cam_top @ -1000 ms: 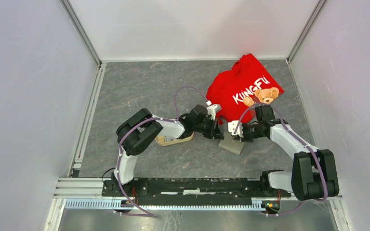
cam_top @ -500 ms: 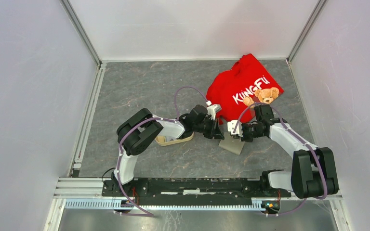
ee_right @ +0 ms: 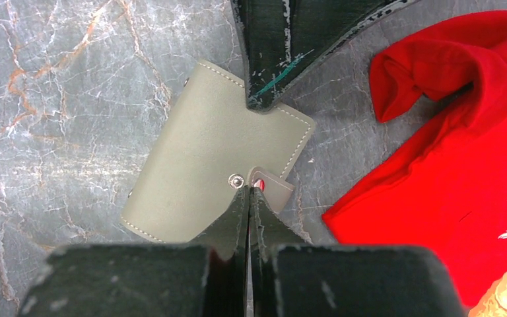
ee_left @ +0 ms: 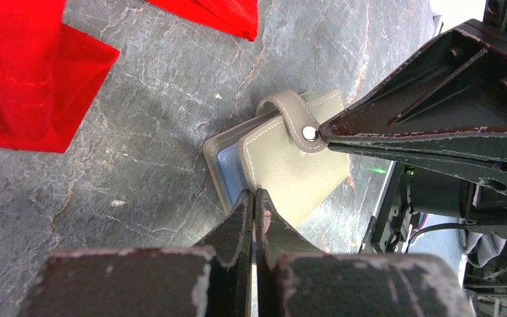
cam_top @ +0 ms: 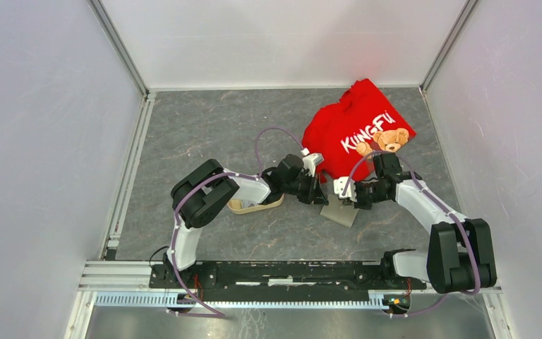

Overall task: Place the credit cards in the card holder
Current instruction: Close the card holder at the center of the board.

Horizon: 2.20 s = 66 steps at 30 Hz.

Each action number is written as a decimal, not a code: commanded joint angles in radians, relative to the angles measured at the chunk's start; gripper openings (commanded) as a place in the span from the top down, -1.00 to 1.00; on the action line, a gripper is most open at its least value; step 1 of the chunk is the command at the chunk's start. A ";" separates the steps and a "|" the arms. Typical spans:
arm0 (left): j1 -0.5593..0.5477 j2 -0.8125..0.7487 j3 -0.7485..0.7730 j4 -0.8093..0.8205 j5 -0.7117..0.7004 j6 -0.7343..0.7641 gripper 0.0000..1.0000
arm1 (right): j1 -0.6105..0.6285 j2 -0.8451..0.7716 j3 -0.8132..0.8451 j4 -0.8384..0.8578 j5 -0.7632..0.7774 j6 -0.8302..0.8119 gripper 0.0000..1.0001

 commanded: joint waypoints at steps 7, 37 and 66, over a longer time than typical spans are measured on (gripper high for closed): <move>0.001 0.016 -0.016 0.000 -0.007 -0.049 0.97 | 0.006 -0.021 -0.006 -0.062 -0.033 -0.078 1.00; 0.001 0.000 -0.020 0.007 0.000 -0.068 0.96 | 0.051 -0.082 -0.070 -0.092 -0.020 -0.119 1.00; 0.000 -0.002 -0.015 0.008 0.011 -0.069 0.96 | 0.085 -0.092 -0.096 -0.047 0.019 -0.082 1.00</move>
